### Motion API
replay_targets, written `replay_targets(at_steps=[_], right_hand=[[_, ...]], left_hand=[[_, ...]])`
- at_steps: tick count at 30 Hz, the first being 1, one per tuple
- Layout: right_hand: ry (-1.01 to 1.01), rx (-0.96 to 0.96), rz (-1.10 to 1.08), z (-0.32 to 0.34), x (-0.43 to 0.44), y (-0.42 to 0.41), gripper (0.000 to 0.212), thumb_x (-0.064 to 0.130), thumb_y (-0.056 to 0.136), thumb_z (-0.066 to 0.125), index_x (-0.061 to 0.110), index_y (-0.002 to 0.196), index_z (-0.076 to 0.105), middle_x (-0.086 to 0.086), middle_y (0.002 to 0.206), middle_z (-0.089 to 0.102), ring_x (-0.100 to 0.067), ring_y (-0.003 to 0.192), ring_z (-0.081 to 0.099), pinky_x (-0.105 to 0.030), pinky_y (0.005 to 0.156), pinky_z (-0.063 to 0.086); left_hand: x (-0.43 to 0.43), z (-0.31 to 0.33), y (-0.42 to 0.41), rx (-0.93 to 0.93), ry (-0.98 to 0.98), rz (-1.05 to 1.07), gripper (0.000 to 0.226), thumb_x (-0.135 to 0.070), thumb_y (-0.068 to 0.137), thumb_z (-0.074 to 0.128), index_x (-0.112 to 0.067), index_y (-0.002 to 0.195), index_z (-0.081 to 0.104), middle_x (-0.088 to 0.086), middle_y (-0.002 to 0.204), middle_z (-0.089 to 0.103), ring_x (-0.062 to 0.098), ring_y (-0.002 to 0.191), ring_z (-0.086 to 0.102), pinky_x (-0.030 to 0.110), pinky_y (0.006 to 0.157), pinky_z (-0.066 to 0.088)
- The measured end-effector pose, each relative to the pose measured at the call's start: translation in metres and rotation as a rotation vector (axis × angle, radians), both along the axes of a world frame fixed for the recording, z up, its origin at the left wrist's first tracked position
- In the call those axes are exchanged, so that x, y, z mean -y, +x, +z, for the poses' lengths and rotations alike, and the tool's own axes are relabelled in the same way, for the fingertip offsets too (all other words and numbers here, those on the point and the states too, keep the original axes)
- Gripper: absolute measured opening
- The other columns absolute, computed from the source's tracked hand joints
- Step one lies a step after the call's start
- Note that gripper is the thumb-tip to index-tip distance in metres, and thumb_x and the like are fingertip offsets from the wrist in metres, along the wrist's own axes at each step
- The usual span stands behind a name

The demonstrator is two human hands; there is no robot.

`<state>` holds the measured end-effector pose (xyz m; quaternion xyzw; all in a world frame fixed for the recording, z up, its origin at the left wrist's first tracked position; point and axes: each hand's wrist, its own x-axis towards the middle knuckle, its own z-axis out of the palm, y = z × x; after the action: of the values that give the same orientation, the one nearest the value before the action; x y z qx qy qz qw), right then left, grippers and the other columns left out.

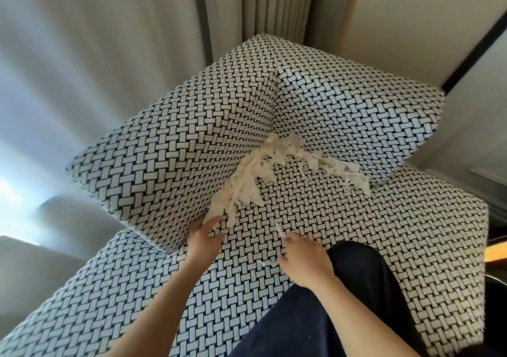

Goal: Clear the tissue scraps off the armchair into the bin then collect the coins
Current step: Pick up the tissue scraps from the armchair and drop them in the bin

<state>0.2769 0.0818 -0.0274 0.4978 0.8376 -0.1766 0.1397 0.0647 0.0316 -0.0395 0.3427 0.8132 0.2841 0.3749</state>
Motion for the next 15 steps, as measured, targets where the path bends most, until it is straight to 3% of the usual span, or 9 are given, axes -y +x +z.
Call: replay_targets(at_steps=[2,5,7,10,15], right_hand=[[-0.024,-0.063,-0.029,0.002,-0.001,0.001,0.047,0.038,0.097,0.039,0.012,0.136,0.046,0.003,0.143,0.039,-0.017,0.113,0.054,-0.036,0.097,0.043],[-0.046,-0.193,-0.089,0.004,-0.003,0.003,0.042,0.037,0.098,0.04,0.013,0.13,0.051,0.006,0.144,0.038,-0.013,0.106,0.058,-0.031,0.09,0.047],[-0.067,-0.297,-0.15,0.004,-0.004,0.005,0.04,0.036,0.098,0.041,0.016,0.132,0.052,0.009,0.143,0.039,-0.011,0.107,0.058,-0.029,0.089,0.047],[-0.131,-0.427,-0.249,0.003,-0.006,0.007,0.036,0.031,0.098,0.043,0.02,0.13,0.055,0.01,0.139,0.044,-0.007,0.112,0.055,-0.03,0.096,0.045],[-0.207,-0.556,-0.358,0.0,-0.012,0.008,0.031,0.028,0.096,0.049,0.02,0.123,0.061,0.008,0.133,0.052,-0.007,0.113,0.053,-0.03,0.1,0.043]], left_hand=[[-0.007,-0.002,0.003,0.061,-0.039,0.025,0.045,-0.016,0.088,0.055,-0.033,0.13,0.052,0.007,0.146,0.029,0.031,0.131,0.032,0.038,0.104,0.036],[-0.015,-0.002,0.007,0.078,-0.064,0.044,0.046,-0.021,0.09,0.05,-0.03,0.134,0.047,0.004,0.144,0.038,0.031,0.131,0.036,0.046,0.109,0.031],[-0.017,0.001,0.012,0.112,-0.033,0.085,0.047,-0.019,0.092,0.047,-0.023,0.138,0.043,0.003,0.142,0.041,0.026,0.129,0.037,0.037,0.105,0.033],[-0.014,0.005,0.017,0.123,0.026,0.11,0.043,-0.018,0.094,0.045,-0.02,0.137,0.045,0.002,0.145,0.038,0.019,0.124,0.041,0.023,0.086,0.035],[-0.001,0.014,0.03,0.184,0.145,0.104,0.038,-0.009,0.094,0.047,-0.015,0.13,0.053,0.003,0.141,0.046,0.017,0.123,0.046,0.02,0.093,0.035]])
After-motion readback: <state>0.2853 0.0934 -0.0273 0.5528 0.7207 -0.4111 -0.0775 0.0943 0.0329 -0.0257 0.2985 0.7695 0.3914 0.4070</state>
